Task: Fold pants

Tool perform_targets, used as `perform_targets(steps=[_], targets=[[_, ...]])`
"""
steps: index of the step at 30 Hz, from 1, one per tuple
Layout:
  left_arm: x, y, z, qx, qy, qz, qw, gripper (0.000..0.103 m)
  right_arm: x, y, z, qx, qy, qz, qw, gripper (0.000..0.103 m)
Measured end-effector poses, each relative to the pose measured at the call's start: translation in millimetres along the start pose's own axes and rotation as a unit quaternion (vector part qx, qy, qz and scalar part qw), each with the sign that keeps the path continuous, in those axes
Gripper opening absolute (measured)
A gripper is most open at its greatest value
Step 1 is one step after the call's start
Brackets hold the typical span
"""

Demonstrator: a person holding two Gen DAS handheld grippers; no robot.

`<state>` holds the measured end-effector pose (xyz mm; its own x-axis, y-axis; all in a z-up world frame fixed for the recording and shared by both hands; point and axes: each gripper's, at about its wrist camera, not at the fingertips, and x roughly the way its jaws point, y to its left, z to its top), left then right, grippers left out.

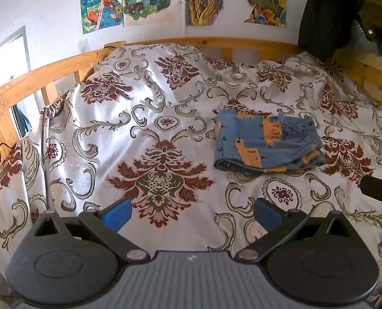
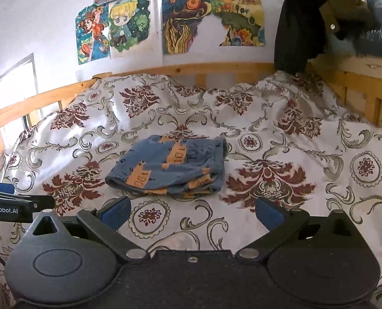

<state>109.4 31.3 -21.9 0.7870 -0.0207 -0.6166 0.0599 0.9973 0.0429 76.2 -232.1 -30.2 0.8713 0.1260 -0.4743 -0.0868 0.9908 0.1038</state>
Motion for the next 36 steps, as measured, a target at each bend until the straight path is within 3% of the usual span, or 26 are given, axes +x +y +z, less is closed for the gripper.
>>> perform_targets(steps=[36], targets=[[-0.1,-0.4,-0.1,0.002,0.001,0.006,1.0000,0.103,1.7,0.1,-1.7,0.004,0.008,-0.003,1.000,0.102]])
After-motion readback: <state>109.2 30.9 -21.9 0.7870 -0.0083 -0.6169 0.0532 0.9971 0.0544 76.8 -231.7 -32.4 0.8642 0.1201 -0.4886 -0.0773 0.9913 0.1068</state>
